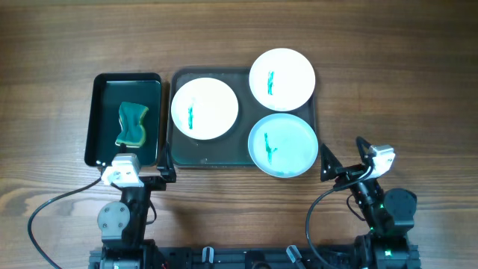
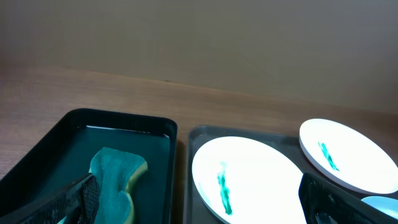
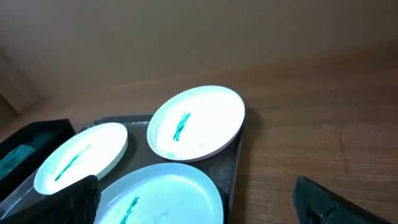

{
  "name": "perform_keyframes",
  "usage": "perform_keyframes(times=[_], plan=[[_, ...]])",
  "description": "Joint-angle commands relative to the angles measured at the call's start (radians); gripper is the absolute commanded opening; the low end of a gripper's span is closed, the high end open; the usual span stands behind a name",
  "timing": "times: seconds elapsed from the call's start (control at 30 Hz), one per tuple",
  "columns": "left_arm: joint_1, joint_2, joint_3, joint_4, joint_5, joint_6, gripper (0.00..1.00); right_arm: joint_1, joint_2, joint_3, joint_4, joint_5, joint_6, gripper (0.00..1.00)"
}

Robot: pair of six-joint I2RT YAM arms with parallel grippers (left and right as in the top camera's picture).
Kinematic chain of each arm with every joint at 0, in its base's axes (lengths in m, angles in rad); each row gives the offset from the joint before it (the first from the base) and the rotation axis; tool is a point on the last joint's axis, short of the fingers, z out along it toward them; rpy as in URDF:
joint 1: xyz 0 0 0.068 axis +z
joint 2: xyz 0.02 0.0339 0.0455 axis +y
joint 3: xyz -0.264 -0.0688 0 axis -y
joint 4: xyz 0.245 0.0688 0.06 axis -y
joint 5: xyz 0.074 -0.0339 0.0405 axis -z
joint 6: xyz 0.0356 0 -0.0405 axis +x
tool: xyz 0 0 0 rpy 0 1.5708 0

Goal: Clean dirty plates on tray and stack at the side
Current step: 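Raise both arms from rest toward the sponge tray and plates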

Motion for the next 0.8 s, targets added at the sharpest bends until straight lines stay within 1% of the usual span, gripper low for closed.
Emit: perform_keyframes(times=[0.0,0.1,0.2,0.27,0.33,0.4,0.5,0.57,0.6,0.63,0.7,0.77], plan=[[-0.003,-0.007,0.008,0.000,-0.013,-0.006,1.00,0.004,0.064,0.082,0.006,-0.027,-0.030,1.00],[-0.003,0.008,0.040,-0.031,-0.038,-0.006,1.00,0.004,0.141,0.142,0.005,-0.055,-0.032,1.00],[-0.003,0.066,0.100,-0.042,-0.038,-0.006,1.00,0.004,0.243,0.264,-0.048,-0.071,-0.048,1.00],[-0.003,0.145,0.178,-0.077,-0.039,-0.006,1.00,0.004,0.328,0.376,-0.134,-0.076,-0.087,1.00],[-0.003,0.247,0.282,-0.144,-0.041,-0.006,1.00,0.004,0.410,0.488,-0.235,-0.076,-0.121,1.00],[-0.003,0.408,0.448,-0.248,-0.040,-0.006,1.00,0.004,0.523,0.645,-0.376,-0.109,-0.127,1.00],[-0.003,0.625,0.688,-0.414,-0.034,-0.006,1.00,0.004,0.656,0.813,-0.515,-0.168,-0.127,1.00],[-0.003,0.805,0.897,-0.585,-0.021,-0.006,1.00,0.004,0.755,0.921,-0.629,-0.201,-0.130,1.00],[-0.001,0.904,1.032,-0.719,0.014,-0.006,1.00,0.004,0.811,0.978,-0.698,-0.249,-0.130,1.00],[0.001,0.982,1.124,-0.808,0.037,-0.006,1.00,0.004,0.842,1.007,-0.723,-0.288,-0.130,1.00],[0.003,1.144,1.343,-1.015,0.061,-0.006,1.00,0.004,0.892,1.025,-0.716,-0.418,-0.105,1.00],[0.003,1.266,1.494,-1.143,0.061,-0.005,1.00,0.004,0.925,1.024,-0.713,-0.440,-0.088,1.00]])
